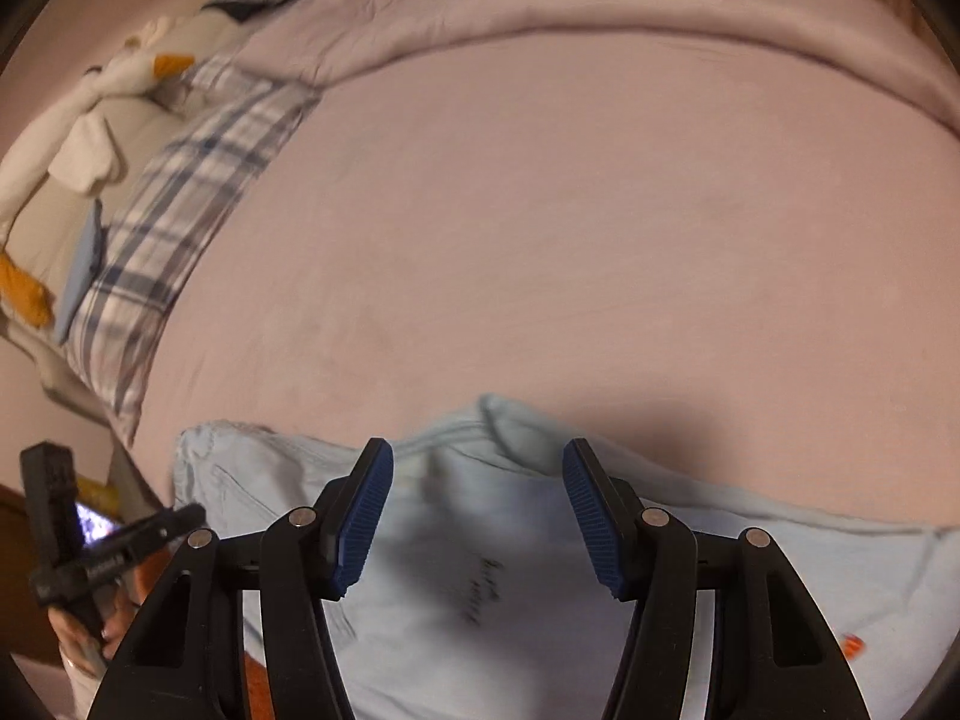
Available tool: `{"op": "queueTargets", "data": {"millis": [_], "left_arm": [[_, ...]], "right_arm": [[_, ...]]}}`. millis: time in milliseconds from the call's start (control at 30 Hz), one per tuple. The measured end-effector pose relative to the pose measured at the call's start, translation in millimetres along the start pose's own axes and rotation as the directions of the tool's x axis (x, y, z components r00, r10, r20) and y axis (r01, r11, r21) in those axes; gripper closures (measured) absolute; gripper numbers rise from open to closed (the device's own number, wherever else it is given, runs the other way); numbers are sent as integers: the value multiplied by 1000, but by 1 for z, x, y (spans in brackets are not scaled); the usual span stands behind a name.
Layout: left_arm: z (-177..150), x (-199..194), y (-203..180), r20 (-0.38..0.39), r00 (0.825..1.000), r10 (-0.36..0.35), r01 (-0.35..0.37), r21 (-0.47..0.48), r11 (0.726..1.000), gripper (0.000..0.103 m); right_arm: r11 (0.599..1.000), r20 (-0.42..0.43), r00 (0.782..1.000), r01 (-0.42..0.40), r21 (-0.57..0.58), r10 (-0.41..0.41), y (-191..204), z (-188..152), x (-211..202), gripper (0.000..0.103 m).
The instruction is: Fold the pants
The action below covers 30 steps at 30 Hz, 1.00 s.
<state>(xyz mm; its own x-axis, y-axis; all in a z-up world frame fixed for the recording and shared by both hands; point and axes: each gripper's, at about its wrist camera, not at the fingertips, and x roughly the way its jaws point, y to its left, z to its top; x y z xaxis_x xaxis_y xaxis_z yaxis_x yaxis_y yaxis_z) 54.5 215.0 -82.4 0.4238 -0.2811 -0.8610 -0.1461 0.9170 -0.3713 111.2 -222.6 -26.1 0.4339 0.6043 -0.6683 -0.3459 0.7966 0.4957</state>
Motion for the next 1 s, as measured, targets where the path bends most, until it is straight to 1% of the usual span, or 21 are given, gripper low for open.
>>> {"op": "queueTargets", "data": {"millis": [33, 67, 100, 133, 167, 233, 267, 333, 367, 400, 433, 467, 567, 633, 700, 767, 800, 867, 900, 933, 1000], "left_arm": [[-6, 0, 3, -9, 1000, 18, -18, 18, 1000, 77], [-10, 3, 8, -25, 1000, 15, -14, 11, 1000, 77], [-13, 4, 13, -17, 1000, -6, 6, -12, 1000, 77], [-13, 3, 14, -15, 1000, -15, 14, -17, 1000, 77], [-12, 2, 15, -18, 1000, -18, 18, -25, 1000, 77], [-11, 3, 16, -21, 1000, -9, 9, -33, 999, 77], [-11, 4, 14, -20, 1000, -2, 1, -25, 1000, 77], [-12, 3, 11, -16, 1000, 9, -9, -8, 1000, 76], [-13, 2, 10, -15, 1000, 12, -12, -2, 1000, 76], [-13, 2, 10, -16, 1000, 13, -13, -3, 1000, 76], [-15, 0, 12, -17, 1000, 13, -13, -5, 1000, 74], [-15, 0, 12, -20, 1000, 15, -15, -8, 1000, 74], [-15, 0, 11, -27, 999, 26, -26, -5, 1000, 72], [-15, -1, 8, -33, 999, 41, -41, -3, 999, 72], [-10, -8, 3, -52, 997, 56, -56, 3, 998, 72], [-4, -22, -8, -37, 999, 35, -34, 6, 999, 77], [1, -35, -17, 4, 1000, 25, -25, 22, 999, 77], [8, -54, -32, 79, 997, 24, -30, 74, 997, 75], [12, -62, -45, 118, 993, -1, -12, 108, 994, 75], [15, -63, -51, 127, 992, -26, 10, 124, 992, 75], [24, -56, -72, 99, 991, -86, 71, 147, 987, 75]], "right_arm": [[1000, -24, 1000, 17, -16, -17, 3, 1, 8, 42], [999, -37, 999, 33, -31, -34, 8, 1, 11, 42], [999, -51, 998, 32, -41, -34, 11, 1, 15, 42], [999, -72, 997, 22, -41, -25, 5, -3, 13, 44], [999, -92, 996, 18, -35, -21, 2, -5, 17, 49], [999, -96, 995, 30, -45, -35, 4, -5, 19, 95], [999, -73, 997, 23, -38, -26, 3, -5, 14, 95], [999, -8, 1000, -11, 30, 12, -3, 1, 1, 97], [997, 27, 999, -43, 71, 41, -10, 3, -9, 97], [993, 40, 997, -67, 100, 63, -15, 5, -14, 97], [993, 39, 997, -69, 98, 65, -16, 5, -13, 97], [993, 38, 998, -57, 100, 53, -15, 5, -10, 97], [997, -8, 999, 45, 55, -44, -12, -1, 13, 97], [996, -23, 998, 65, 64, -64, -12, -2, 23, 97], [995, -15, 998, 66, 71, -65, -10, -1, 21, 97], [995, -16, 997, 76, 61, -75, -9, -2, 18, 97], [995, -13, 996, 84, 50, -84, -8, -2, 18, 97], [994, -6, 995, 102, 33, -102, -9, -4, 18, 98], [993, -3, 994, 112, 26, -112, -7, -5, 21, 98], [993, -1, 993, 117, 23, -117, -8, -6, 21, 98], [993, 2, 993, 119, 28, -119, -6, -6, 24, 98]]}}
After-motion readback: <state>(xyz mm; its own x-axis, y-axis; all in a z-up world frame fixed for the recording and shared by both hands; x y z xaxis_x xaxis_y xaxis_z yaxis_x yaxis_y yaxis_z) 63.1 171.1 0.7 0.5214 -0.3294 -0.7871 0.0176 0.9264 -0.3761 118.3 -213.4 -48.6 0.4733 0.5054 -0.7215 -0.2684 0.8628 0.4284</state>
